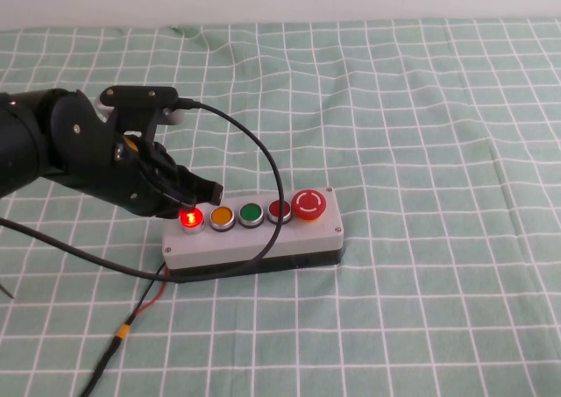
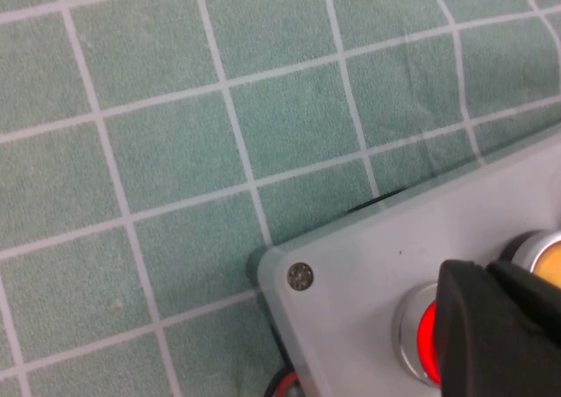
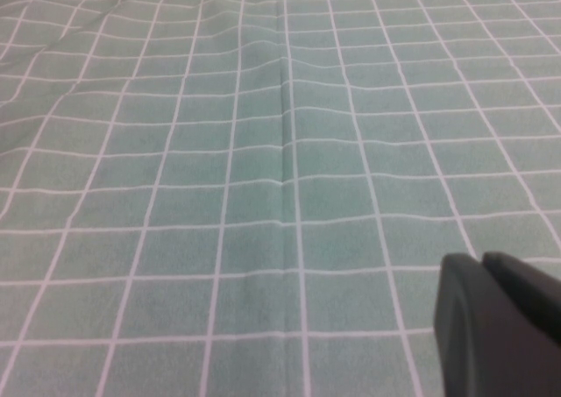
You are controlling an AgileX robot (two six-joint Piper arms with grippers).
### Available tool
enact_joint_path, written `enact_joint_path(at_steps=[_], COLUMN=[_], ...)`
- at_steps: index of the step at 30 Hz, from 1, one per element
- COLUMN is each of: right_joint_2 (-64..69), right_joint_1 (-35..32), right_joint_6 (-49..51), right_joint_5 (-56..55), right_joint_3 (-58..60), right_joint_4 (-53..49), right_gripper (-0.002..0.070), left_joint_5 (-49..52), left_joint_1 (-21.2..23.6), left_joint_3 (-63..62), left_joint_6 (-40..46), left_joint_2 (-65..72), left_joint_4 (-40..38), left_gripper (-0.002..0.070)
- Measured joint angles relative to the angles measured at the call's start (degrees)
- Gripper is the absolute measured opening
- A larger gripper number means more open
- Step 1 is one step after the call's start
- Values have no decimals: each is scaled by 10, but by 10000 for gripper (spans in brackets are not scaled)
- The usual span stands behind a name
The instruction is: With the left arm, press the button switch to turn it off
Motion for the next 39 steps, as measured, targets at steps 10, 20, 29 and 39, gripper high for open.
enact_joint_path(at_steps=[10, 20, 29, 39], right_joint_2=[0, 0, 0, 0], right_joint_1=[0, 0, 0, 0], right_joint_6=[0, 0, 0, 0], right_joint_5=[0, 0, 0, 0], right_joint_3=[0, 0, 0, 0], right_joint_4=[0, 0, 0, 0], right_gripper=[-17, -17, -17, -17], left_joint_5=[1, -30, 1, 45], left_joint_1=[0, 0, 0, 0], left_joint_3=[0, 22, -1, -54], left_joint_6=[1, 1, 2, 5], left_joint_2=[1, 0, -18, -171], left_joint_4=[0, -8, -2, 6], left_gripper=[-2, -2, -2, -2])
